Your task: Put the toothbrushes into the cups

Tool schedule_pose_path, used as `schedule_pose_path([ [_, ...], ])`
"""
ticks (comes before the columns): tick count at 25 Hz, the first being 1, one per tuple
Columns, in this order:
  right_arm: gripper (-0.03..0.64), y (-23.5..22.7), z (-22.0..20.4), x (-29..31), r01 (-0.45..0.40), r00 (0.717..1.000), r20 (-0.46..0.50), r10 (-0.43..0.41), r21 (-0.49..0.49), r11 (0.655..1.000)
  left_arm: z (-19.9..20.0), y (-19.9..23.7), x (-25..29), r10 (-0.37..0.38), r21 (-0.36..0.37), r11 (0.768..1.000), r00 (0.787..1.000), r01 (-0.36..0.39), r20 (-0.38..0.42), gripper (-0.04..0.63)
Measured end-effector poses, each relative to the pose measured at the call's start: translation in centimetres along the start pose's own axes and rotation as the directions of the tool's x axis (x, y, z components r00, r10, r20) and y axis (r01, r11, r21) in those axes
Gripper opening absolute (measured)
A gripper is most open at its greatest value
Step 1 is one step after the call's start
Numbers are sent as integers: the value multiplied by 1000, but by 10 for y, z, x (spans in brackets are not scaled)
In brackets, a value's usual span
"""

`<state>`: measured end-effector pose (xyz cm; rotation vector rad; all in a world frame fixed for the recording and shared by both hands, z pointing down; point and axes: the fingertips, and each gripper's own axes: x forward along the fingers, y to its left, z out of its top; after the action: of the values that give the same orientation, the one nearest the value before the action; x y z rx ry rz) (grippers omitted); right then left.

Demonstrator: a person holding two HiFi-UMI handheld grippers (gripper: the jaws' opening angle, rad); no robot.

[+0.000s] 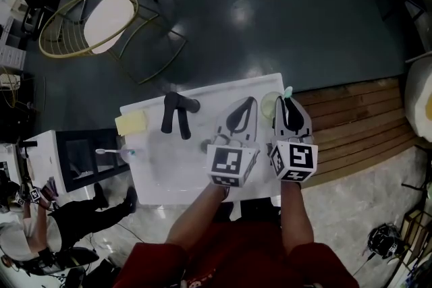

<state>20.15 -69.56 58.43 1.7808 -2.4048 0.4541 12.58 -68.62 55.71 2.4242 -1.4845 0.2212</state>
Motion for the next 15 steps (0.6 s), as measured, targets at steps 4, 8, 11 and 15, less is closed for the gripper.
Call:
schedule_pose_path([
  [4,52,1,0,0,9,1000,-1,-9,-4,1000,2,-2,-1,-3,0,1000,1000,3,5,28],
  [8,52,0,3,-2,15,1000,8,-15,-2,1000,3,-2,-4,-6,-1,1000,1000,6,10,28],
  [11,52,-1,6,-6,17,1000,14,-17,-3,1000,6,-5,-6,-9,4,1000,1000,9,17,28],
  [15,52,2,12,-13,20,1000,24,-20,-9,1000,13,-7,-12,-13,11,1000,999,12,32,28],
])
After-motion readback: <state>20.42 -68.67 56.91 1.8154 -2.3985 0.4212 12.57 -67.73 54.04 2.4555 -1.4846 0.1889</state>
